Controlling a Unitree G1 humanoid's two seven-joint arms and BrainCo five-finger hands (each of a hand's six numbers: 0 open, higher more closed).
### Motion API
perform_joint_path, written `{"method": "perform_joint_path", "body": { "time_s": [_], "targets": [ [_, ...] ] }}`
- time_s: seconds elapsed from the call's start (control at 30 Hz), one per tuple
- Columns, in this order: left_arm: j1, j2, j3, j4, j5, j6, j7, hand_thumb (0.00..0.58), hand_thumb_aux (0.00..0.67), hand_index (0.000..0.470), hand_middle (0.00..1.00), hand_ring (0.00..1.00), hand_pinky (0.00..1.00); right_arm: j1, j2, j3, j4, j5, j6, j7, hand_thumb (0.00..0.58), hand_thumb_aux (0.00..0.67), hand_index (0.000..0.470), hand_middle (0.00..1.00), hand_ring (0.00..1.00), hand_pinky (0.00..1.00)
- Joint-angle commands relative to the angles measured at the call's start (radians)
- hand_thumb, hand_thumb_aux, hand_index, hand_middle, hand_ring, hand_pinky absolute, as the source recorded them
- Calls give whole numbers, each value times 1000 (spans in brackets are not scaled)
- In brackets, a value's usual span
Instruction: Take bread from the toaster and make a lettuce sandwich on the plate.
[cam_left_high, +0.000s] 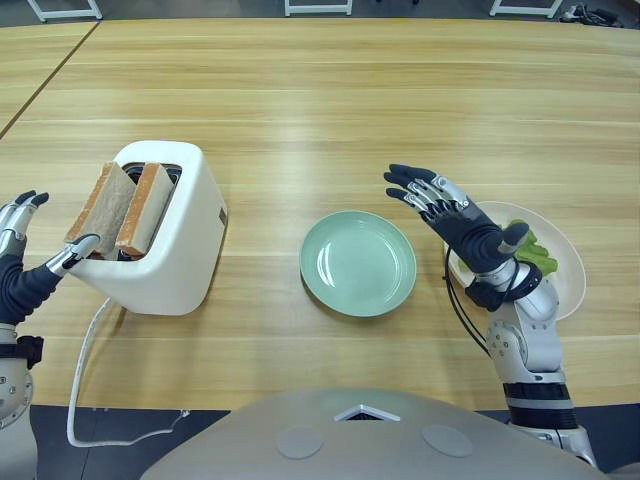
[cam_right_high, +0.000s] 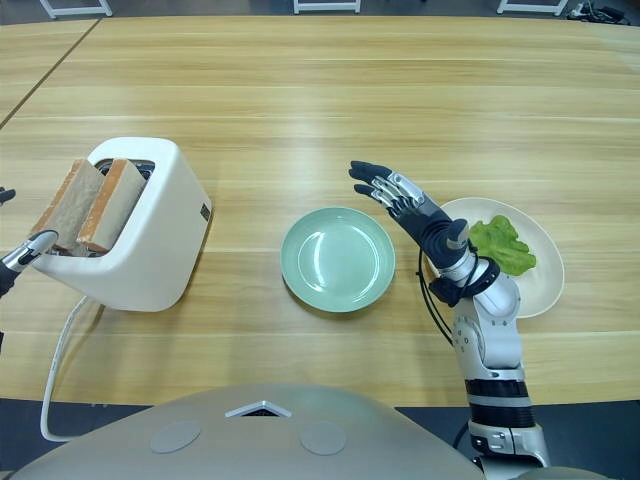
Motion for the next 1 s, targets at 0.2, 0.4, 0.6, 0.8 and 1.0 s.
{"method": "perform_joint_path", "body": {
  "time_s": [0.2, 0.4, 0.6, 0.8, 1.0],
  "targets": [
    [-31, -20, -49, 29, 50, -27, -11, 132, 81, 57, 0, 0, 0, 4, 6, -2, -11, -11, 0, -4, 0, 0, 0, 0, 0, 0],
    [-49, -31, -59, 42, 57, -43, -9, 434, 334, 234, 0, 0, 0, 4, 5, -2, -11, -13, -1, -3, 0, 0, 0, 0, 0, 0],
    [-59, -36, -60, 46, 60, -54, -9, 470, 378, 265, 0, 0, 0, 4, 6, -1, -13, -15, 0, -5, 0, 0, 0, 0, 0, 0],
    [-69, -41, -52, 47, 59, -71, -1, 496, 415, 291, 0, 0, 0, 5, 6, 0, -14, -17, -2, -5, 0, 0, 0, 0, 0, 0],
    [-100, -47, -20, 44, 45, -117, 31, 580, 670, 470, 0, 0, 0, 4, 7, 2, -14, -21, -3, -8, 0, 0, 0, 0, 0, 0]
  ]
}}
